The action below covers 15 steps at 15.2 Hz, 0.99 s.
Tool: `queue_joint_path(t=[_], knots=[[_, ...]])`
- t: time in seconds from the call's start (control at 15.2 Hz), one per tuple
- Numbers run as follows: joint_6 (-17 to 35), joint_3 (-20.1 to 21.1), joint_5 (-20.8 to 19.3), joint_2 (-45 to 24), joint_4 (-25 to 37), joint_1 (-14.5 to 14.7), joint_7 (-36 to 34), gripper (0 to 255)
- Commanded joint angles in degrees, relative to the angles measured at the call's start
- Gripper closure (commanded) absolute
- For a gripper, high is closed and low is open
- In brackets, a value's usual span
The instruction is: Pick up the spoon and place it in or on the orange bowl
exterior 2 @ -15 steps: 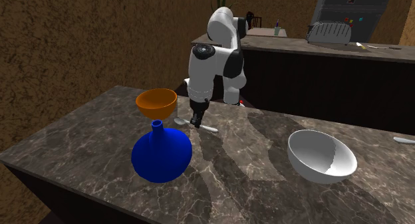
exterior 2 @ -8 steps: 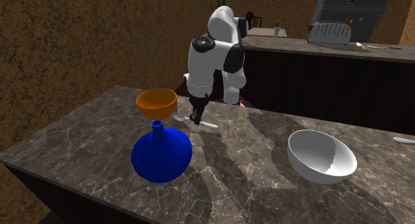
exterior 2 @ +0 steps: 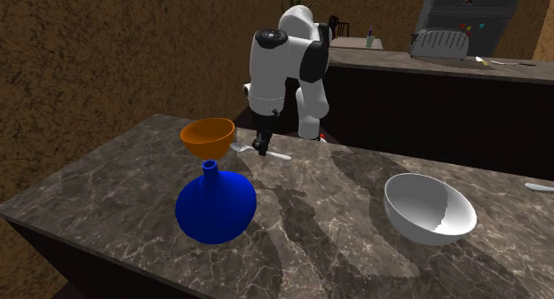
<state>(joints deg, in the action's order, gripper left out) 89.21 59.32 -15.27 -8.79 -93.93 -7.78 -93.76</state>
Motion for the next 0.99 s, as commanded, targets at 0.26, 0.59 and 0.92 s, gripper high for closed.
queue_joint_path(t=[0.26, 0.59, 0.92], knots=[[-4.9, 0.1, -0.6, -0.7, 5.2, 0.9, 0.2, 255], [-9.3, 0.2, -1.8, -2.2, 10.4, 2.4, 0.0, 255], [-14.1, 0.1, -3.6, -4.4, 16.3, 4.7, -0.4, 255]])
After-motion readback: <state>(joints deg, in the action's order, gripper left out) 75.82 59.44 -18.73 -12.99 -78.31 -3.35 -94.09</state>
